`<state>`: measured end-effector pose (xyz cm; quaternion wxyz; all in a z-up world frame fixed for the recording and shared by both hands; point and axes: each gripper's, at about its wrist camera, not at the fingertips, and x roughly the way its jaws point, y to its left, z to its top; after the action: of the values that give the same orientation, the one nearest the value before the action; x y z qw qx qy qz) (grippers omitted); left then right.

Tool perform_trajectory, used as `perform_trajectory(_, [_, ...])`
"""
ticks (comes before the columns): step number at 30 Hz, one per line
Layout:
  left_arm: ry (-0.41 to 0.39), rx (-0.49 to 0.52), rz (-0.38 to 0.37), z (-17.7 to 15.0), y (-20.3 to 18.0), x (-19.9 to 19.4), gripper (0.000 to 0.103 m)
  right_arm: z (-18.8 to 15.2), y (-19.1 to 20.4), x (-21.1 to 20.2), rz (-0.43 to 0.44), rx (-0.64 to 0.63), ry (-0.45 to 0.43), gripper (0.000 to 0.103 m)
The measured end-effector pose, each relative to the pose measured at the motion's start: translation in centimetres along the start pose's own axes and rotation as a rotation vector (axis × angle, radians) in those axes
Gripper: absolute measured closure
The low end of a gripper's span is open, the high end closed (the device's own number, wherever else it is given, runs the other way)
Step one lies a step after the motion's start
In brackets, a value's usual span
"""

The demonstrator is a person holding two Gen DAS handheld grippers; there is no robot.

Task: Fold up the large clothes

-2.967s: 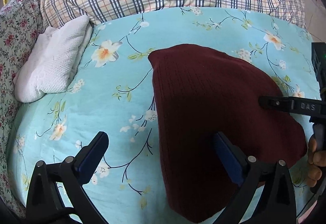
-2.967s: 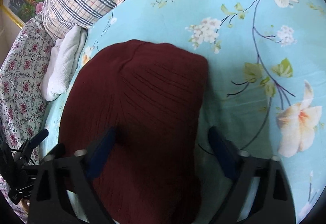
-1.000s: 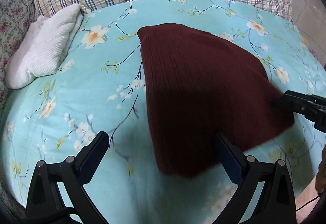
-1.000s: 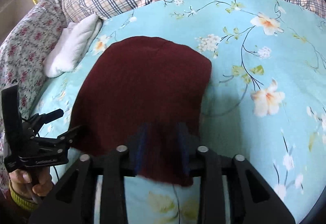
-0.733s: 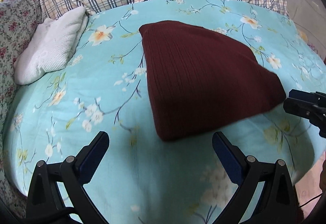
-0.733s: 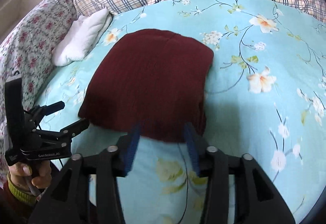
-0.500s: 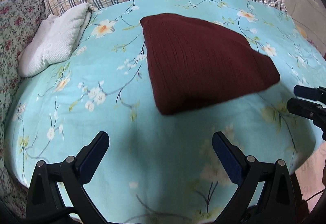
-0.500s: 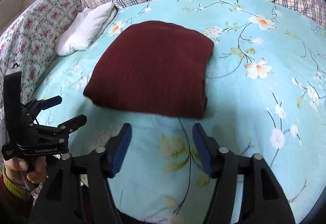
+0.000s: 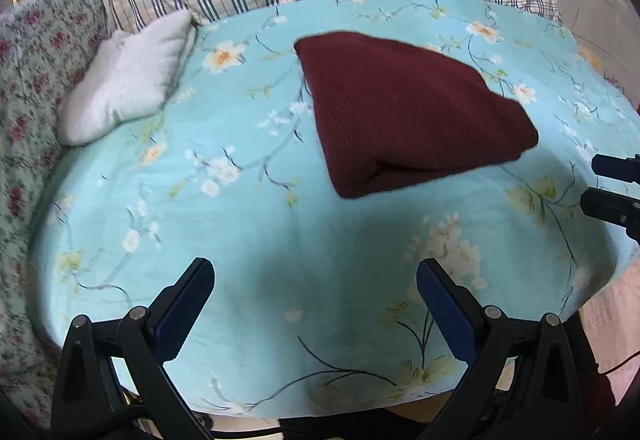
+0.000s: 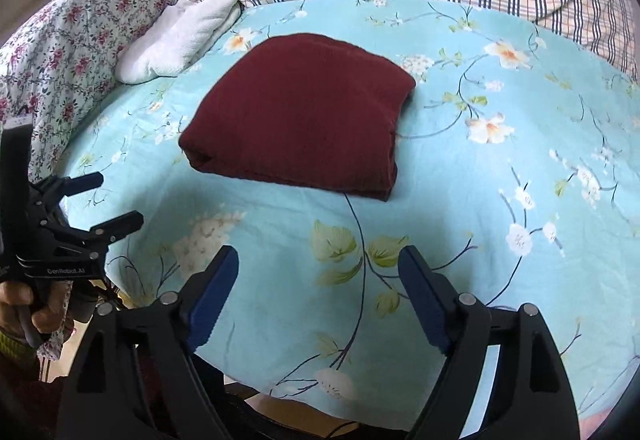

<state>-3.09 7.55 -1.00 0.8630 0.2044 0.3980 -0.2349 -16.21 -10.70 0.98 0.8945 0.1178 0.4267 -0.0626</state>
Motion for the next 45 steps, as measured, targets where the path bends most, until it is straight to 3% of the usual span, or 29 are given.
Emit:
perform_trajectory(14, [-0.073, 0.051, 0.031, 3.1, -1.1, -2.5, 0.001, 1.7, 0.1, -0.7, 0.026, -0.037, 0.001, 0.015])
perform_trajectory(28, [-0.067, 0.05, 0.071, 5.1, -1.3, -0.4, 0.001, 3.5, 0.2, 0.7, 0.03, -0.059, 0.019, 0.011])
perform_trajectory(45, [-0.054, 0.014, 0.047, 6.3, -0.8, -0.4, 0.001, 4.7, -0.3, 1.2, 0.033, -0.058, 0.032, 0.008])
